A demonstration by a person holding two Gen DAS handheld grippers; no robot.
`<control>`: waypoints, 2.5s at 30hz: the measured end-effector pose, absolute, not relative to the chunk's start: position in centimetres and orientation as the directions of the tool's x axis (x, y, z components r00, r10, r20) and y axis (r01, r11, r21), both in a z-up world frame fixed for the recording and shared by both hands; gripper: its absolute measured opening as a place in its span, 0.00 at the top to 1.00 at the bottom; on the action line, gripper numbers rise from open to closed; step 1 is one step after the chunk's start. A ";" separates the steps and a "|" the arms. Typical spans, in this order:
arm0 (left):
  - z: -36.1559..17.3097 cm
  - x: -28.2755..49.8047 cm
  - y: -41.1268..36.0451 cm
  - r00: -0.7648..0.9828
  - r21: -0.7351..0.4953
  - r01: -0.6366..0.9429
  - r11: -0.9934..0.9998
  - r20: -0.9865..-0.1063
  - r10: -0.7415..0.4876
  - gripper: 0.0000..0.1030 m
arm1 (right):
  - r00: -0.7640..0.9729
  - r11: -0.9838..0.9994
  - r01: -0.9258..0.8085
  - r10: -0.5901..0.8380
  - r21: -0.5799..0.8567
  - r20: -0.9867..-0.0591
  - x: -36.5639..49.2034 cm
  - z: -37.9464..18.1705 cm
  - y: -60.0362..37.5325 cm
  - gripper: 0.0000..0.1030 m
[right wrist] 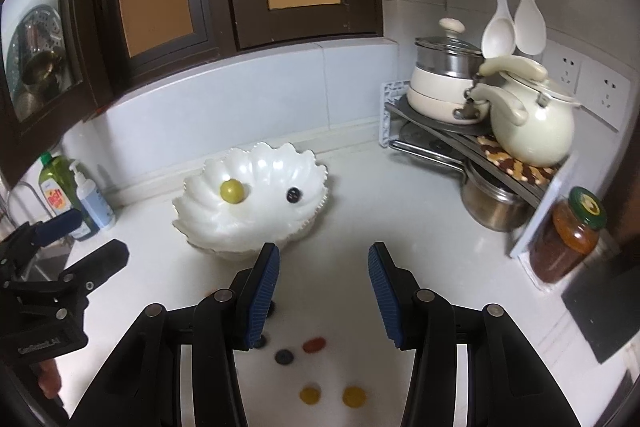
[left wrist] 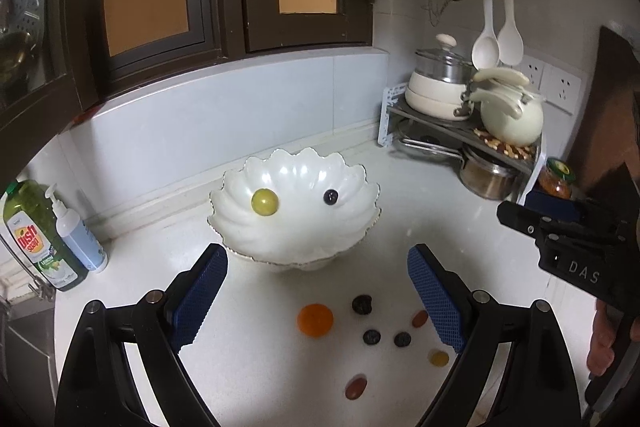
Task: Organize fruits
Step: 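Move both open tools back toward the remaining fruits on the counter, then grasp the red date with the left tool while the right tool grasps a brown fruit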
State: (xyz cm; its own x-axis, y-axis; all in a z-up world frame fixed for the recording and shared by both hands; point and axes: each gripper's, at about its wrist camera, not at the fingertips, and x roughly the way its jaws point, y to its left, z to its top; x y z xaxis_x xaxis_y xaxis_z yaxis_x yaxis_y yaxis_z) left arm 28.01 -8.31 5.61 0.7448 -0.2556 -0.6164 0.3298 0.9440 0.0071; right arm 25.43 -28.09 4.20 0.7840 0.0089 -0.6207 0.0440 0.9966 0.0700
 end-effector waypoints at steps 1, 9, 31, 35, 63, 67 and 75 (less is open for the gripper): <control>5.5 27.8 -8.3 0.745 0.007 0.331 0.944 -0.616 -0.256 0.10 | 0.785 0.997 0.051 -0.001 0.064 -0.620 25.0 4.0 -28.2 0.54; 3.8 25.8 -8.6 0.733 0.031 0.354 0.935 -0.631 -0.256 0.10 | 0.776 0.996 0.070 -0.020 0.055 -0.631 22.9 2.4 -28.6 0.54; -2.8 22.8 -9.1 0.656 0.023 0.335 0.942 -0.723 -0.216 0.16 | 0.698 0.989 0.107 -0.004 0.098 -0.716 19.8 -4.5 -29.2 0.54; -4.3 22.8 -9.3 0.630 0.018 0.330 0.944 -0.749 -0.206 0.19 | 0.686 0.990 0.106 -0.007 0.091 -0.728 19.8 -5.5 -29.3 0.54; -12.0 24.1 -10.3 0.516 -0.029 0.340 0.940 -0.830 -0.212 0.43 | 0.615 0.990 0.108 0.005 0.091 -0.788 21.0 -12.3 -29.8 0.54; -12.8 24.4 -10.4 0.500 -0.040 0.343 0.939 -0.838 -0.218 0.45 | 0.619 0.990 0.117 -0.008 0.083 -0.786 21.3 -12.6 -29.8 0.54; -13.7 25.0 -10.6 0.479 -0.057 0.344 0.937 -0.848 -0.227 0.53 | 0.605 0.987 0.130 -0.001 0.098 -0.796 21.7 -13.6 -29.9 0.58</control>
